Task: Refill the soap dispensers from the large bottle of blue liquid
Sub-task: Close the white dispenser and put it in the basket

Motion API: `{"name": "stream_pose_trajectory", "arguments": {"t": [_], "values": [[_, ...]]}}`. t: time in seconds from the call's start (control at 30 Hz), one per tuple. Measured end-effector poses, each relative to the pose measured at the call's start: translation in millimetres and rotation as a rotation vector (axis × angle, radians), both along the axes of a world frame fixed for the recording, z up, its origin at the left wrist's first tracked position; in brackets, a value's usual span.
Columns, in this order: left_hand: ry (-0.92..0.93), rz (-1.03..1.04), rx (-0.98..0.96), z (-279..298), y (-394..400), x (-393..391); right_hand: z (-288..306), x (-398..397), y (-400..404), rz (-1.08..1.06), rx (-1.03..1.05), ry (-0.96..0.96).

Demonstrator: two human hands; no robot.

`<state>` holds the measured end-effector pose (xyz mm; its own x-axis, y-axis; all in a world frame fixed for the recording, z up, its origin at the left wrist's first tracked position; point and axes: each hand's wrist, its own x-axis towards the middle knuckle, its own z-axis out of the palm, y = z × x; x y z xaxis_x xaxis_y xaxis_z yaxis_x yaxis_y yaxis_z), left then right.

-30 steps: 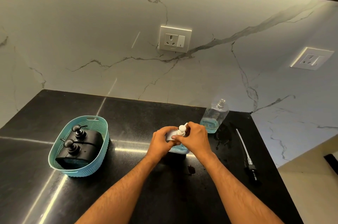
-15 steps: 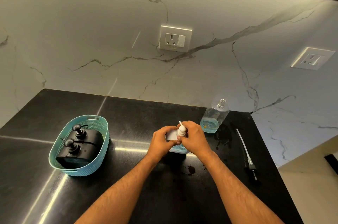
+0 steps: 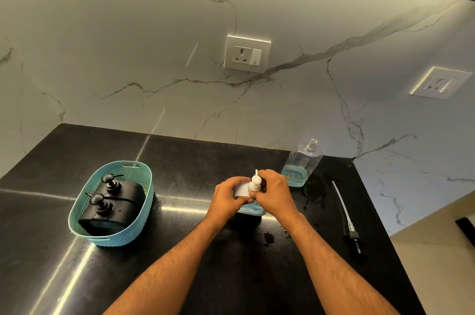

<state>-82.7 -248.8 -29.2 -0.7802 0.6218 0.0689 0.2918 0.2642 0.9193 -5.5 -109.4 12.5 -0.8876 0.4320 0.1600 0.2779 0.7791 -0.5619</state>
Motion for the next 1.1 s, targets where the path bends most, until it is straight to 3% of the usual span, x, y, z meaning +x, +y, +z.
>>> {"name": "stream_pose_trajectory", "arguments": {"t": [0.57,0.87,1.1], "values": [[0.044,-0.017,-0.006,-5.8,-0.1,-3.1,-7.0,6.2,-0.2,-0.012,-0.004,0.059],[0.155,-0.116,-0.185,-6.7,-0.1,-15.2,-22.9,29.2,28.0,-0.015,-0.046,-0.196],[0.140,-0.075,-0.228,-7.5,-8.0,-21.1,-20.8,24.9,26.9,-0.039,-0.095,-0.169]]}}
